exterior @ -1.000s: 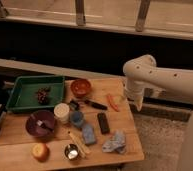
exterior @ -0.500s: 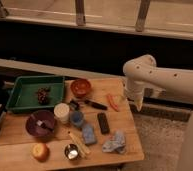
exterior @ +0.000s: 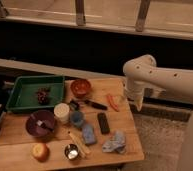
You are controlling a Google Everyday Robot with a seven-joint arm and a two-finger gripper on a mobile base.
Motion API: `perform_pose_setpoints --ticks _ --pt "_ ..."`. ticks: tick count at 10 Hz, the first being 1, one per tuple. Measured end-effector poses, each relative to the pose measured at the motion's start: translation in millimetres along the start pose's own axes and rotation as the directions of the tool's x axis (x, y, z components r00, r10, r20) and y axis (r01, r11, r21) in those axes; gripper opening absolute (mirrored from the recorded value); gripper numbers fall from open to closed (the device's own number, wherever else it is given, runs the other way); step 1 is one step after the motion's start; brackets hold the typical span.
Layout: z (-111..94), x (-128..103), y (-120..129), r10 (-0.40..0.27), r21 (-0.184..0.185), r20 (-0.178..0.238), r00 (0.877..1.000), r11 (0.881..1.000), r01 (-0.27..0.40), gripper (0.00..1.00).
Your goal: Place apple in plastic cup
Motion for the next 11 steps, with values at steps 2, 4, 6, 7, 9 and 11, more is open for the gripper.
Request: perform_pose_setpoints --ticks 2,4,6,7,9,11 --pt "-0.1 0.0 0.1 0.000 0.000 0.000 1.000 1.000 0.000 0.65" --pt "-2.0 -0.9 -1.1 -0.031 0.016 0.013 0.999 0.999 0.031 0.65" --pt "-6.7 8.2 17.6 -0.152 0.037 0.034 0.988 0.988 0.151 0.65" --pt "-9.4 19.7 33.7 -0.220 0.042 0.041 0.975 0.975 0.218 0.65" --pt "-18.6 55.9 82.4 -0.379 0.029 0.053 0.924 0.926 0.377 0.65" --pt "-28.6 98.6 113.8 -0.506 0.001 0.058 0.861 0.862 0.507 0.65"
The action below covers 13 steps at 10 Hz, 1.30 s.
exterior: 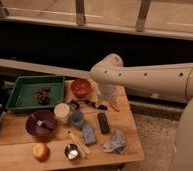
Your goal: Place apple in plastic cup
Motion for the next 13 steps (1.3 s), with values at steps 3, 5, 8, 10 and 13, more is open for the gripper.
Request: perform_pose_setpoints --ticks 3,5,8,10,13 --pt "-17.0 46.5 78.0 -0.214 -0.085 -0.005 0.977 0.973 0.213 0.65" --pt "-24.0 81.9 114.7 -0.364 -0.125 -0.019 0.931 0.925 0.359 0.65" --pt "-27.5 101.0 131.1 -0.439 -0.145 -0.025 0.898 0.890 0.431 0.65" --pt "-27.0 101.6 131.5 -0.441 -0.144 -0.026 0.897 0.890 0.433 0.65" --pt "-19.8 101.3 153.1 -0.508 -0.147 -0.021 0.861 0.854 0.499 0.65"
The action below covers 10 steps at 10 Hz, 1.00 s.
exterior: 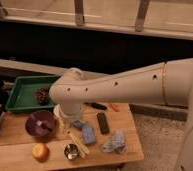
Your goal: Place apple in plastic cup
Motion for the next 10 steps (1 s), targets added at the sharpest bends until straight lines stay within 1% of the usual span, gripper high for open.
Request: perform_pose_setpoints --ticks 2,3,4,5,6,7,8,10 --pt "11.1 -24.5 30.1 -0.080 -0.006 -0.011 0.997 0.997 0.080 0.65" --pt "18.6 -38.5 50.1 -0.128 -0.016 -0.021 0.992 0.992 0.128 0.65" --pt "27.3 -46.0 66.8 -0.173 -0.024 -0.035 0.984 0.985 0.172 0.65" --pt "37.5 -50.0 86.9 -0.232 -0.034 -0.050 0.971 0.972 0.231 0.65" --pt "44.3 -47.9 103.5 -0.285 -0.047 -0.061 0.957 0.958 0.282 0.65" --pt "47.8 -43.5 113.1 -0.333 -0.060 -0.064 0.941 0.942 0.330 0.65" --pt "50.0 -41.4 121.8 -0.374 -0.072 -0.057 0.926 0.926 0.370 0.65" --pt "50.4 -41.4 123.0 -0.378 -0.075 -0.055 0.924 0.925 0.373 0.65"
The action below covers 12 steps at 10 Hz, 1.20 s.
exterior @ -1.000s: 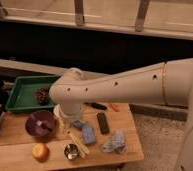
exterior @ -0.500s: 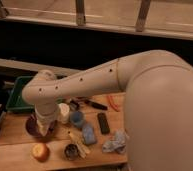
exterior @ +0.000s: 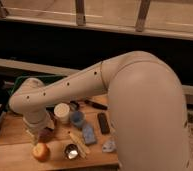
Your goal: Place apple in plastic cup
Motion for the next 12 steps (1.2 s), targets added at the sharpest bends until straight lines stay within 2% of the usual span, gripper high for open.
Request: perform_pose_setpoints --ticks 2,3,6,12 --pt "1.1 -0.9 -0.8 0.002 -0.003 -0.001 1.000 1.000 -0.002 0.65" --pt "6.7 -4.6 2.6 -0.010 -0.010 -0.014 1.000 1.000 0.010 0.65" --pt "41.2 -17.1 19.7 -0.056 -0.053 -0.067 0.996 0.997 0.052 0.65" --pt "65.3 -9.2 36.8 -0.062 -0.120 -0.115 0.991 0.992 0.048 0.65"
